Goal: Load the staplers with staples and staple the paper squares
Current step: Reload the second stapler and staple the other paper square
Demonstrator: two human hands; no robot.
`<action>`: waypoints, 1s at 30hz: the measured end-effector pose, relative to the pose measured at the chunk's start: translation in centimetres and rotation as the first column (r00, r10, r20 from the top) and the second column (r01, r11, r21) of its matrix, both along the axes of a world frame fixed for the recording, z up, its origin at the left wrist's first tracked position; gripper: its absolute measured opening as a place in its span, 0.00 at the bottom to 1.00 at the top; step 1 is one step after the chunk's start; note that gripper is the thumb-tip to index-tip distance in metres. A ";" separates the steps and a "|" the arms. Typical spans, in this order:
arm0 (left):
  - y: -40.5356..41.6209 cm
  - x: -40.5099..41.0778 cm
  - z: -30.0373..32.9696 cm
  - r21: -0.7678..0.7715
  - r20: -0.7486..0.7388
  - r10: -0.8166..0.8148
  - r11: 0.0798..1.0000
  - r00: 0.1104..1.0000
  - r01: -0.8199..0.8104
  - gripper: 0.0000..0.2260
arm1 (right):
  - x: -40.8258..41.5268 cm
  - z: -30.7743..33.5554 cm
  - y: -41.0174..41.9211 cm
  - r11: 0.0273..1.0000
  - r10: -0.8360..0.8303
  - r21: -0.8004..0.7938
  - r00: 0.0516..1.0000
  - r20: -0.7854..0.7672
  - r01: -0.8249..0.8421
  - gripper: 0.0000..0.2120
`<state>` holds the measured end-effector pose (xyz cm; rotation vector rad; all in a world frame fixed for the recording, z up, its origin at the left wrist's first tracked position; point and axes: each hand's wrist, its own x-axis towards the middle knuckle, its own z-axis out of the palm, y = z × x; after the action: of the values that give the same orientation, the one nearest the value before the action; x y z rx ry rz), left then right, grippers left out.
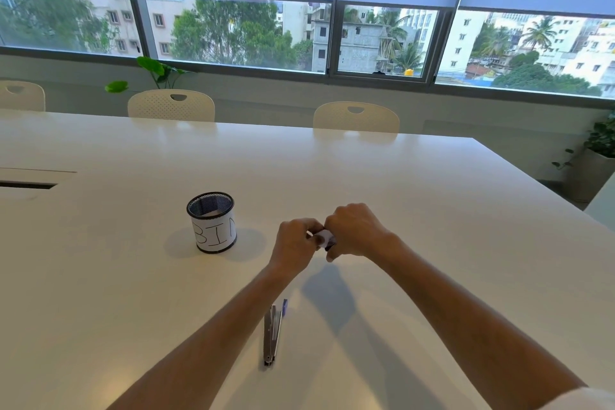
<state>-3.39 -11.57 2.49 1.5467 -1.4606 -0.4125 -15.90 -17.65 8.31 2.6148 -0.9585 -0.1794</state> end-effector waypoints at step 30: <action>0.1 0.3 -0.9 0.129 -0.023 0.070 0.989 0.997 -0.066 0.06 | -3.0 -2.7 0.8 0.977 -0.183 0.179 0.894 0.409 0.117 0.17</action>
<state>-3.05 -11.44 1.64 1.6813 -1.3788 -0.4928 -18.95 -16.88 5.60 2.7757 -1.3401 0.3088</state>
